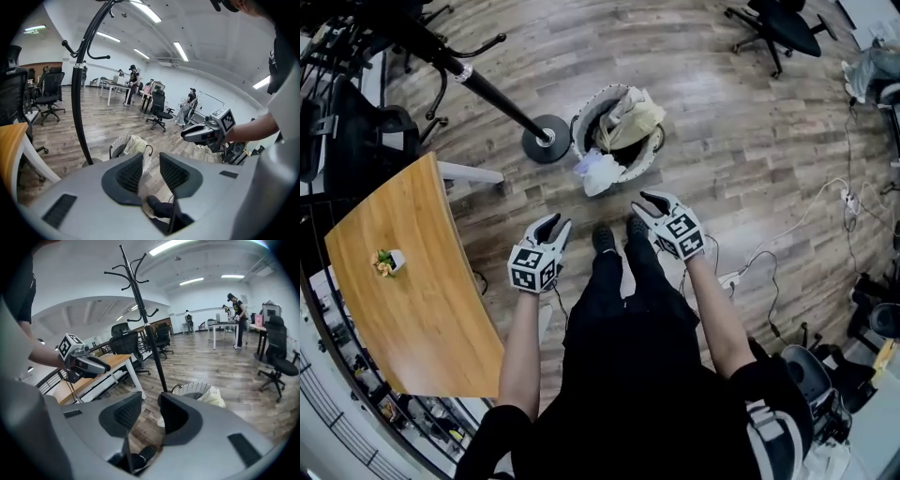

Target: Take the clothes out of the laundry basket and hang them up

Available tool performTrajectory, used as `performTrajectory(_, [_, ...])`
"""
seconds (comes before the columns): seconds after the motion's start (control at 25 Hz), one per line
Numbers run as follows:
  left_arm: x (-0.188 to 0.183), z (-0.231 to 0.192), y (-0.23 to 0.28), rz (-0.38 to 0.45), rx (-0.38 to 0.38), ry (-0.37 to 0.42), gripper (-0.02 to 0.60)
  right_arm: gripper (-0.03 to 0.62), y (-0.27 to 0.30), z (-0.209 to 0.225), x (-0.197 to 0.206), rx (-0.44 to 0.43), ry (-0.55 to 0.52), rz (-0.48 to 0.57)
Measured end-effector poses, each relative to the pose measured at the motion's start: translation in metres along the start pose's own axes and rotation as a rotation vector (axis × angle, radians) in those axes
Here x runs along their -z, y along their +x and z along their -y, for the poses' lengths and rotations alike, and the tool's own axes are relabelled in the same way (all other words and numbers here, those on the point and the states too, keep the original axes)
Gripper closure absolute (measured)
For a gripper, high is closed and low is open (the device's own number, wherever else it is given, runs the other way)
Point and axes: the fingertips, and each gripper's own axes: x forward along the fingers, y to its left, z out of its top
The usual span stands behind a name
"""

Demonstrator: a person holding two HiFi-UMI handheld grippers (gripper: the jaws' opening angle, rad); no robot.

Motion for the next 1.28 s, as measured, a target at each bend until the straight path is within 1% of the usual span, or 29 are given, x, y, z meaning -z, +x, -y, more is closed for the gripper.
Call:
performTrajectory(0.08, [0.010,-0.003,0.008,-0.017,-0.008,-0.008,0.465,0.459,0.006,0.007,0.008,-0.008,0.008,-0.010])
performTrajectory(0.16, [0.018,-0.007,0.015,-0.030,-0.026,0.006,0.465,0.459,0.013,0.014,0.015,-0.019,0.007,-0.025])
performTrajectory(0.2, [0.022,-0.008,0.019,-0.039,-0.038,0.029,0.465,0.461,0.017,0.018,0.019,-0.024,0.004,-0.033])
performTrajectory(0.28, [0.030,-0.009,0.028,-0.071,-0.057,0.099,0.465,0.461,0.025,0.028,0.028,-0.030,-0.001,-0.051])
performTrajectory(0.36, [0.041,-0.010,0.038,-0.109,-0.059,0.162,0.464,0.461,0.034,0.037,0.036,-0.034,-0.001,-0.068])
performTrajectory(0.4, [0.047,-0.010,0.043,-0.124,-0.056,0.178,0.465,0.461,0.039,0.041,0.041,-0.039,0.002,-0.075])
performTrajectory(0.48, [0.060,-0.013,0.053,-0.146,-0.049,0.181,0.465,0.461,0.049,0.048,0.051,-0.047,0.011,-0.090])
performTrajectory(0.72, [0.087,-0.034,0.089,-0.184,-0.053,0.129,0.465,0.462,0.082,0.065,0.085,-0.061,0.023,-0.137])
performTrajectory(0.96, [0.124,-0.055,0.124,-0.230,-0.053,0.206,0.465,0.462,0.113,0.078,0.115,-0.071,-0.029,-0.199])
performTrajectory(1.16, [0.151,-0.071,0.149,-0.240,-0.043,0.191,0.465,0.462,0.137,0.090,0.132,-0.067,-0.033,-0.215])
performTrajectory(1.28, [0.165,-0.080,0.160,-0.260,-0.038,0.187,0.465,0.462,0.151,0.093,0.139,-0.065,-0.024,-0.213])
